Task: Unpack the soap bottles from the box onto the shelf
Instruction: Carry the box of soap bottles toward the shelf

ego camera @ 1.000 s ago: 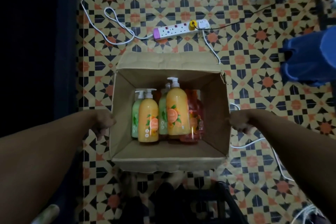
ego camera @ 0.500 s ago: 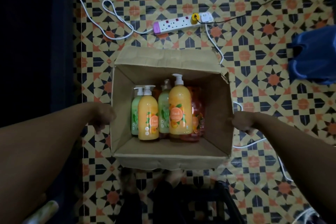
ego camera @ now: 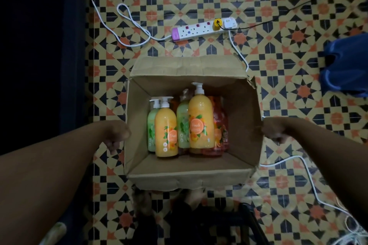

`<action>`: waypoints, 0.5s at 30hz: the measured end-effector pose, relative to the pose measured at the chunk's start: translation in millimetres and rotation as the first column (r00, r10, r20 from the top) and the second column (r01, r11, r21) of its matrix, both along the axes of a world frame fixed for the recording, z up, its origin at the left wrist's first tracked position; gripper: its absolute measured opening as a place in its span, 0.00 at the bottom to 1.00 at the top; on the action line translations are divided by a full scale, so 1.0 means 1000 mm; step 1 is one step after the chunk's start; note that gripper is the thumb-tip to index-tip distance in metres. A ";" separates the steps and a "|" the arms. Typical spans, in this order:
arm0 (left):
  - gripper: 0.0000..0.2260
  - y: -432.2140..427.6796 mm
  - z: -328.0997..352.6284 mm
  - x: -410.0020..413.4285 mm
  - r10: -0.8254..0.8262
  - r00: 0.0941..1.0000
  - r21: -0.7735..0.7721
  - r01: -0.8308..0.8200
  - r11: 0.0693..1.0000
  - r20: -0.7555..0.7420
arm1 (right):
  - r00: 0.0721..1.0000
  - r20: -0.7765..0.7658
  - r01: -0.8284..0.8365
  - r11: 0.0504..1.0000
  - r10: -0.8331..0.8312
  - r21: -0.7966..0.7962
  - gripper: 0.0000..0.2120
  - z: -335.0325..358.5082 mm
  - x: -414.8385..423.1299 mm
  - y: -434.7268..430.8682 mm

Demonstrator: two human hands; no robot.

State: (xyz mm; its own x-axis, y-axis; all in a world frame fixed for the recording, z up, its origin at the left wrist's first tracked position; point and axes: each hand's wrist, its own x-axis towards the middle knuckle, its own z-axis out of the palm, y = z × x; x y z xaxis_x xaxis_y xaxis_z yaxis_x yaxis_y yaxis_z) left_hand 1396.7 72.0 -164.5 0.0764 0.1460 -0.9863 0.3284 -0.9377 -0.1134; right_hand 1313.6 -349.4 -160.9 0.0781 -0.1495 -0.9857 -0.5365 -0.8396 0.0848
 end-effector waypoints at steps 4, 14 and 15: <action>0.20 -0.004 -0.004 -0.006 0.021 0.999 -0.052 -0.018 0.998 0.049 | 0.995 0.060 0.079 0.997 -0.078 -0.018 0.18 0.002 0.016 -0.007; 0.14 -0.008 -0.011 0.033 -0.062 0.998 -0.051 0.061 0.997 0.000 | 0.996 0.054 0.069 0.997 -0.067 -0.037 0.18 -0.001 0.004 -0.007; 0.13 -0.009 -0.010 0.033 -0.061 0.998 -0.051 0.061 0.997 -0.005 | 0.996 0.055 0.079 0.996 -0.077 -0.042 0.17 0.000 0.005 -0.005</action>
